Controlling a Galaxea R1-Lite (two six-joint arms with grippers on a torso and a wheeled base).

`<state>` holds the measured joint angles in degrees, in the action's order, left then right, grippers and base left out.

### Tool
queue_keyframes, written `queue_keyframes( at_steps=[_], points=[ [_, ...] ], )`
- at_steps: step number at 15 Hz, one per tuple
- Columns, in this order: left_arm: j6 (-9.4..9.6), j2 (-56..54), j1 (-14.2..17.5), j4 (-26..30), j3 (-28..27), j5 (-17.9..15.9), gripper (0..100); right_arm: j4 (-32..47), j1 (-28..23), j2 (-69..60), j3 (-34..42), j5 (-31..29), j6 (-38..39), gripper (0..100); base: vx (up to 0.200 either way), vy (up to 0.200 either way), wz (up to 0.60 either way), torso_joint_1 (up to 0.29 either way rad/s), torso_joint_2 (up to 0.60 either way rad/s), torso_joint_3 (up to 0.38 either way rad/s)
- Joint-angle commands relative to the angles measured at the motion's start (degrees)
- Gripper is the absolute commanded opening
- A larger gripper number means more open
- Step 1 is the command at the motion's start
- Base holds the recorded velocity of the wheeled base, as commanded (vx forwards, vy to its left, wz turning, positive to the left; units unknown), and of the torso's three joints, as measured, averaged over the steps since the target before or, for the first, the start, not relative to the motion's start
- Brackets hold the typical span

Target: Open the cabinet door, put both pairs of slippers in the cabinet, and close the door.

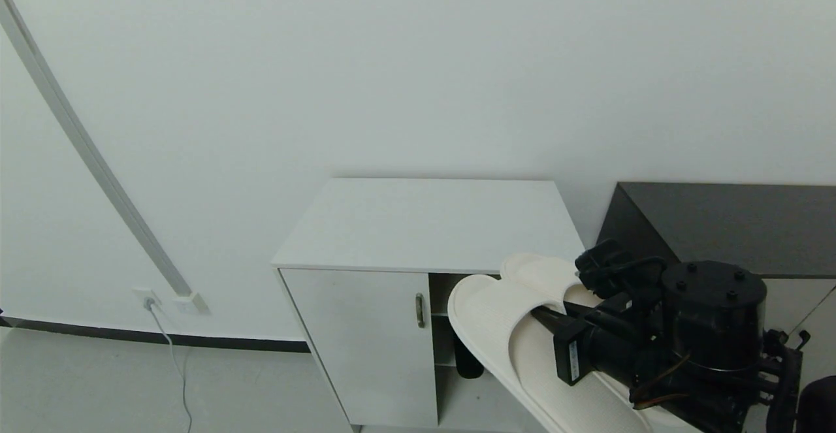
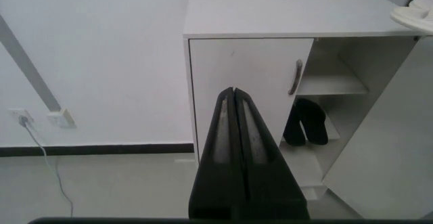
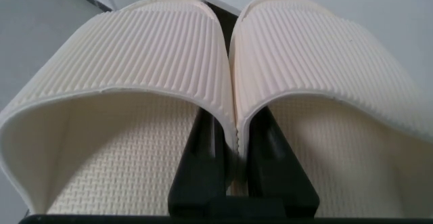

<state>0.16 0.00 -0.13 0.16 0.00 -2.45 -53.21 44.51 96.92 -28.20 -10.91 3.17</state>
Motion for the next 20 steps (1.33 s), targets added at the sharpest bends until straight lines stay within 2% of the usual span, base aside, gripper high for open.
queue_keyframes(
  at_steps=[1,5,20],
  points=[
    [0.02,0.09,-0.04,0.02,0.00,-0.01,0,-0.14,0.49,0.03,0.16,0.19,-0.01,0,0.000,0.000,0.00,0.000,0.00,0.000],
    [0.02,0.09,-0.13,0.02,0.00,-0.01,0,-2.51,1.55,0.12,0.95,0.36,-0.01,0,0.000,0.000,-0.15,0.001,0.00,0.002],
    [0.02,0.09,-0.13,0.02,0.00,-0.01,0,-2.60,3.04,0.12,1.48,0.54,-0.09,0,0.000,0.000,0.00,-0.012,0.03,0.016]
  ],
)
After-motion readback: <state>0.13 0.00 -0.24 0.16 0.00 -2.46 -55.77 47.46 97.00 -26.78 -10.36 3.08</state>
